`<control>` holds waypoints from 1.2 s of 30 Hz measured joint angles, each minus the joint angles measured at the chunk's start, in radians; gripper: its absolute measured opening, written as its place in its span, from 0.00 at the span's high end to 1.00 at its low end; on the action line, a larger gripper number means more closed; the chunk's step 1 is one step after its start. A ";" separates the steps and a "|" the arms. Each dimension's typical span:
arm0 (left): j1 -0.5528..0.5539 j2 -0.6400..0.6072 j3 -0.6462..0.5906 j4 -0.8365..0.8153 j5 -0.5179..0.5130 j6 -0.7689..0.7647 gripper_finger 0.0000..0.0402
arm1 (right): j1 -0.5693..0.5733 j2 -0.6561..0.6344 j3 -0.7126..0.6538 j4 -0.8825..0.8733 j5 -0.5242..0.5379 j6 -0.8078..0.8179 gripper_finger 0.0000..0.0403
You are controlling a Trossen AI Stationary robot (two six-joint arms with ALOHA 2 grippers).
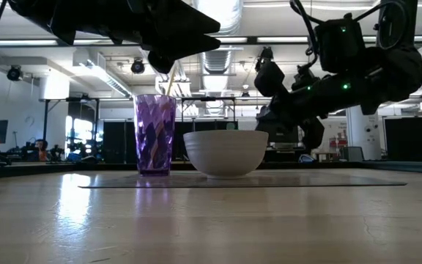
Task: Pick & Place Utensil
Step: Put the blue fork into the white bowl on the brown placemat
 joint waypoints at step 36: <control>0.000 0.000 0.000 -0.008 0.000 -0.021 0.55 | 0.003 -0.002 -0.005 -0.002 -0.018 -0.139 0.61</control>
